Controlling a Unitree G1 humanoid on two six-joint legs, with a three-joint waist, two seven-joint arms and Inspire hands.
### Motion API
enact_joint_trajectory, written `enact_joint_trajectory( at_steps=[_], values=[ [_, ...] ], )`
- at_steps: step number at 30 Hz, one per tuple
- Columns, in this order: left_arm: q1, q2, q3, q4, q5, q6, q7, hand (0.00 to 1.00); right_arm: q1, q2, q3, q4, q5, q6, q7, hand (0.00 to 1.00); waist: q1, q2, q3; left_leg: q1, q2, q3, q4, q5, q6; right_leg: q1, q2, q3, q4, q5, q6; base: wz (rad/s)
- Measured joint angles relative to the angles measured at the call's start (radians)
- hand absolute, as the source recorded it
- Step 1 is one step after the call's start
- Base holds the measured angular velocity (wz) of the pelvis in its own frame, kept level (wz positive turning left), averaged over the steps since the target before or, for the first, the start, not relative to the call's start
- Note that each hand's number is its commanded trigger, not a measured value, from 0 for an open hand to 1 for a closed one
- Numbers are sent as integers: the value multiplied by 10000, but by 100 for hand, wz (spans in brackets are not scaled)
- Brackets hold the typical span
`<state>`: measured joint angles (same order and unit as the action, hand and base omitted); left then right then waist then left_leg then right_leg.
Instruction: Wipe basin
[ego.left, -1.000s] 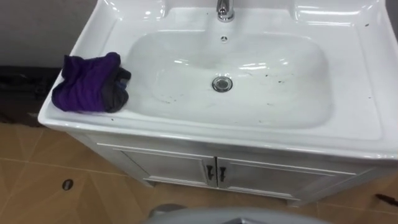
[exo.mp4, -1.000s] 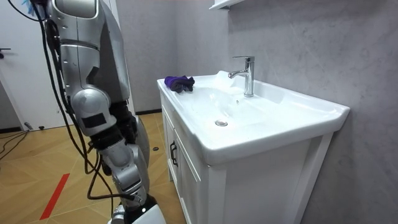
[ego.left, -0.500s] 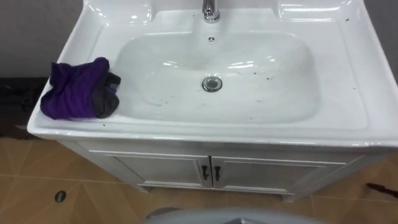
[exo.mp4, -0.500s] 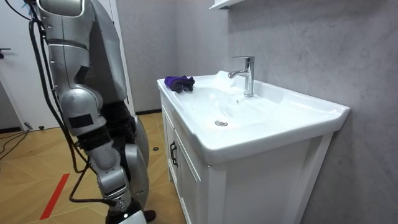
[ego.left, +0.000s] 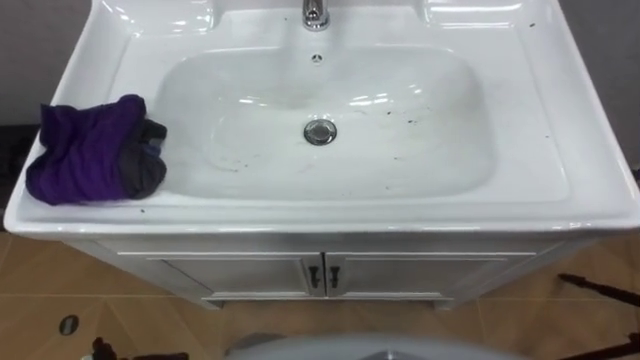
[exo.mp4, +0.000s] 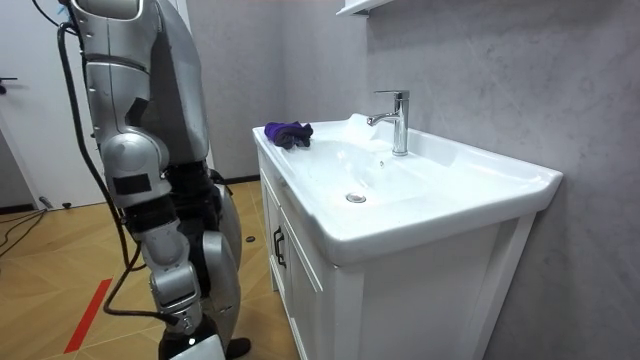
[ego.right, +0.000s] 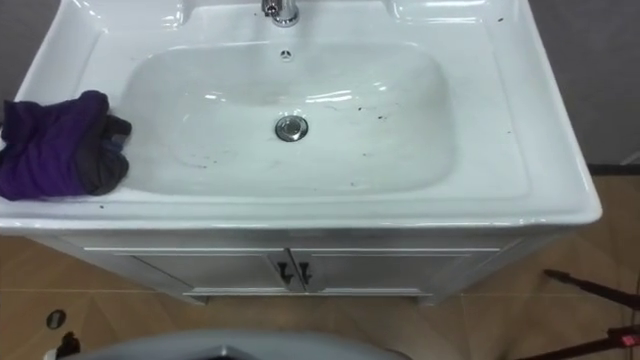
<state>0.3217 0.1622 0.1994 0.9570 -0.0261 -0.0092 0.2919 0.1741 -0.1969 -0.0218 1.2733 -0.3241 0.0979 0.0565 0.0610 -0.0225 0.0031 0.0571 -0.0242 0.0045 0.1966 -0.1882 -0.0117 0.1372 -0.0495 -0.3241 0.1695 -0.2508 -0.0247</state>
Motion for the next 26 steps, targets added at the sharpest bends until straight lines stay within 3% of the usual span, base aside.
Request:
enact_joint_trajectory(
  at_steps=[7,16,20,26],
  values=[
    [3,-78,3,163,406,327,-324,0,12,60,-2,-20,16,67,-4,0,-14,34,-14,57,24,236,-1,0,0,-13,3,182,21,1,-1,-7],
    [-78,-100,-46,618,669,496,-899,0,-31,60,1,19,20,71,-7,0,-38,33,-13,178,31,287,0,-4,5,85,0,222,34,4,4,-1],
    [-152,-131,-217,955,746,556,-1084,0,-211,61,0,149,38,73,-18,0,-67,27,-8,175,42,289,2,-5,6,79,7,217,41,4,5,0],
    [-287,-160,-1004,955,736,689,-1483,0,-363,202,199,253,53,111,-114,0,-186,11,-6,165,62,297,0,-5,6,64,28,224,36,11,3,0]
  ],
)
